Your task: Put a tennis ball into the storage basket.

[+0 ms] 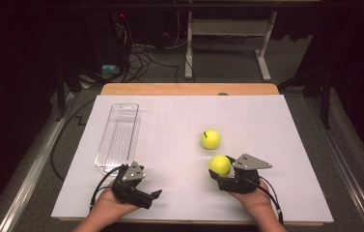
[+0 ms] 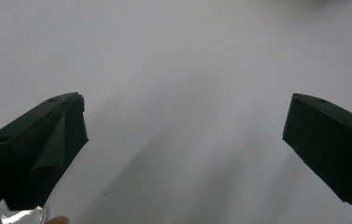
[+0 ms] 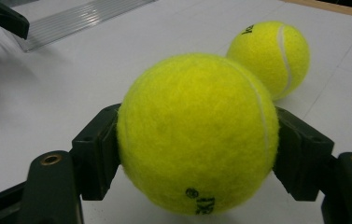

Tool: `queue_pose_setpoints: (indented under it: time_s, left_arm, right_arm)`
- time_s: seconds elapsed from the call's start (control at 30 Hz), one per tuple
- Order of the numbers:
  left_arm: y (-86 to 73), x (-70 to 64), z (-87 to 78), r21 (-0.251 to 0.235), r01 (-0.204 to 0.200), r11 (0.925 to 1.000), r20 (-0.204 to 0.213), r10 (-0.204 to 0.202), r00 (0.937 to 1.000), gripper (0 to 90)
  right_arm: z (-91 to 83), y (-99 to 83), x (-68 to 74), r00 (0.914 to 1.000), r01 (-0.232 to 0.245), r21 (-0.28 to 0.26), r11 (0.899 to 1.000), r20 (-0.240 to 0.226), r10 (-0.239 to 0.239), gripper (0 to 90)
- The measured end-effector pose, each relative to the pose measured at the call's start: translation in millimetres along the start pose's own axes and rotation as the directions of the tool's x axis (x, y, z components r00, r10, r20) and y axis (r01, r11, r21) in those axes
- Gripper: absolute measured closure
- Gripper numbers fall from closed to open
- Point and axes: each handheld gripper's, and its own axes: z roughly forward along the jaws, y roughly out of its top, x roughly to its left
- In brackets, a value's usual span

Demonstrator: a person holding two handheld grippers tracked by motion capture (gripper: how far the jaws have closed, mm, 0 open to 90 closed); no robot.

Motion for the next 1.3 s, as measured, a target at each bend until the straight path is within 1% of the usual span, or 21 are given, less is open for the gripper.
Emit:
queue_pose_setpoints:
  time_s: [0.03, 0.13, 0.23, 0.33, 0.4, 0.47, 0.57, 0.6, 0.63, 0.7, 0.8, 0.9, 0.97, 1.0, 1.07, 1.13, 1.3]
  left_arm:
    - [1.9, 0.1, 0.2, 0.015, 0.000, 0.9999, -0.001, 0.000, 1.0000, 1.0]
    - [6.8, -0.1, 0.7, 0.041, 0.004, 0.9992, 0.007, -0.004, 1.0000, 1.1]
    - [8.4, -2.8, 1.2, 0.051, 0.006, 0.9987, 0.017, -0.007, 0.9998, 1.2]
    - [8.7, -7.5, 3.0, 0.066, 0.007, 0.9978, 0.014, -0.008, 0.9999, 1.1]
    - [9.4, -7.8, 3.2, 0.092, 0.001, 0.9958, 0.014, -0.002, 0.9999, 1.0]
    - [10.2, -7.6, 3.6, 0.110, 0.004, 0.9939, 0.015, -0.006, 0.9999, 1.0]
    - [12.3, -7.9, 3.2, 0.151, -0.005, 0.9886, 0.010, 0.003, 0.9999, 0.9]
    - [12.7, -8.0, 3.3, 0.157, -0.008, 0.9876, 0.007, 0.007, 1.0000, 0.9]
    - [13.7, -8.3, 3.5, 0.168, -0.006, 0.9858, 0.003, 0.006, 1.0000, 0.9]
    - [15.2, -7.4, 3.4, 0.193, -0.010, 0.9810, 0.011, 0.008, 0.9999, 0.9]
    - [17.1, -5.7, 4.4, 0.220, 0.002, 0.9756, 0.017, -0.006, 0.9998, 0.9]
    - [18.1, -5.0, 5.8, 0.251, 0.003, 0.9680, 0.023, -0.009, 0.9997, 0.9]
    - [19.5, -5.1, 6.1, 0.280, -0.003, 0.9600, 0.026, -0.004, 0.9997, 0.9]
    - [20.0, -5.3, 6.1, 0.287, -0.002, 0.9578, 0.028, -0.006, 0.9996, 0.9]
    - [22.0, -4.9, 5.5, 0.312, 0.002, 0.9502, 0.036, -0.014, 0.9993, 0.9]
    - [24.3, -4.5, 4.6, 0.330, 0.004, 0.9441, 0.038, -0.018, 0.9991, 0.9]
    - [30.6, -4.8, 3.2, 0.368, -0.003, 0.9300, 0.038, -0.012, 0.9992, 1.0]
  right_arm:
    - [-0.1, 0.0, 0.1, 1.0000, 0.001, -0.001, 1.000, 0.000, -0.001, 27.0]
    - [-0.3, 0.1, 0.5, 1.0000, 0.003, -0.003, 1.000, -0.002, -0.003, 27.1]
    - [-0.9, 0.2, 1.0, 1.0000, 0.002, -0.007, 1.000, -0.003, -0.002, 27.1]
    - [-1.2, 0.4, 0.7, 1.0000, 0.000, -0.008, 1.000, -0.004, 0.000, 27.0]
    - [-1.0, 0.4, 0.7, 0.9999, -0.007, -0.002, 1.000, -0.008, 0.007, 27.0]
    - [-0.1, 0.4, 0.9, 1.0000, 0.000, 0.003, 1.000, -0.006, 0.000, 27.1]
    - [0.4, 0.7, 0.8, 0.9999, 0.014, 0.011, 1.000, -0.004, -0.014, 27.0]
    - [0.3, 0.6, 0.6, 0.9999, 0.014, 0.011, 1.000, -0.004, -0.014, 27.0]
    - [0.1, 0.5, 0.5, 0.9999, 0.014, 0.011, 1.000, -0.004, -0.014, 27.1]
    - [-0.4, 0.4, 0.3, 0.9999, 0.013, 0.007, 1.000, -0.004, -0.013, 27.0]
    - [-1.9, 0.4, 0.5, 0.9999, 0.015, 0.001, 1.000, -0.007, -0.015, 27.0]
    - [-3.0, -0.1, 1.1, 0.9998, 0.017, -0.001, 1.000, -0.009, -0.017, 27.0]
    - [-3.7, -0.3, 1.3, 0.9998, 0.017, 0.000, 1.000, -0.009, -0.017, 27.0]
    - [-4.0, -0.4, 1.4, 0.9998, 0.018, -0.001, 1.000, -0.009, -0.018, 27.0]
    - [-4.4, -0.6, 1.7, 0.9998, 0.018, -0.001, 1.000, -0.010, -0.018, 27.1]
    - [-4.5, -0.8, 2.0, 0.9997, 0.020, 0.000, 1.000, -0.012, -0.020, 27.0]
    - [-5.5, -1.0, 2.5, 0.9997, 0.021, -0.001, 1.000, -0.013, -0.021, 27.0]
